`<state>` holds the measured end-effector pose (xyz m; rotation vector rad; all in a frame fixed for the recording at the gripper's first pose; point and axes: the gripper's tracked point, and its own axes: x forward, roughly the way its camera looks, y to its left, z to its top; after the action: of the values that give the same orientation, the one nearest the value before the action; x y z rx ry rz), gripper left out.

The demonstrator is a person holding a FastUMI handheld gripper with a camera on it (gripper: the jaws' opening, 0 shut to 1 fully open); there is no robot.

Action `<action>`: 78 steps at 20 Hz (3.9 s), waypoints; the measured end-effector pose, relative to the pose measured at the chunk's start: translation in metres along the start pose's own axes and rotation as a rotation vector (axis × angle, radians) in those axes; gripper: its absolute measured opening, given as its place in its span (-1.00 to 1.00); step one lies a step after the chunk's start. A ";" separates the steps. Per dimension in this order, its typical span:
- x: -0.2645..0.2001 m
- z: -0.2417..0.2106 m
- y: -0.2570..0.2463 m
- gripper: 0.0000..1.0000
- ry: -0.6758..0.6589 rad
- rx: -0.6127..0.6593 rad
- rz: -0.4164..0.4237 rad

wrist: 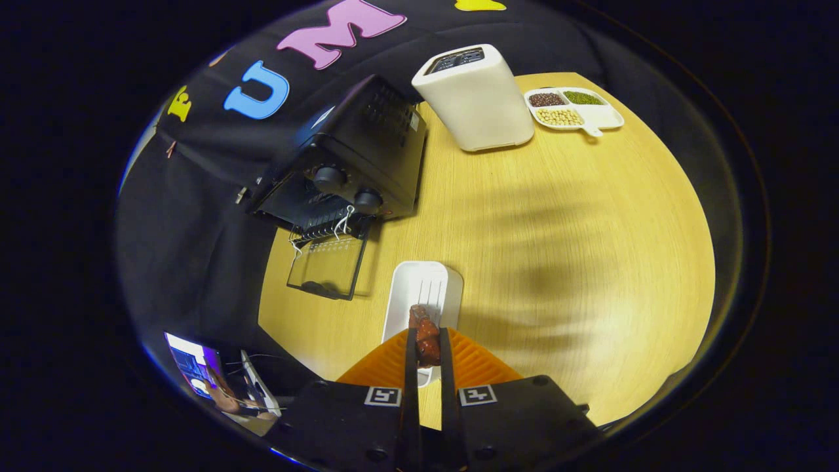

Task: Open the toaster oven, put the food inside, and close the toaster oven door.

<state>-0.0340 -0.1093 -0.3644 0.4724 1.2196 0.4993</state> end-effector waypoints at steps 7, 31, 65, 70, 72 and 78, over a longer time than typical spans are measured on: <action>-0.041 0.035 0.040 -0.66 -0.174 -0.048 -0.006; 0.121 0.105 0.263 -0.66 -0.648 0.157 0.006; 0.102 0.096 0.243 0.96 -0.675 -0.098 -0.271; 0.081 0.057 0.270 0.97 -0.612 -0.158 -0.217; 0.079 0.039 0.275 0.97 -0.578 -0.179 -0.217; 0.099 -0.020 0.272 0.97 -0.423 -0.214 -0.254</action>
<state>-0.0560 0.1687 -0.2842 0.2198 0.7934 0.2880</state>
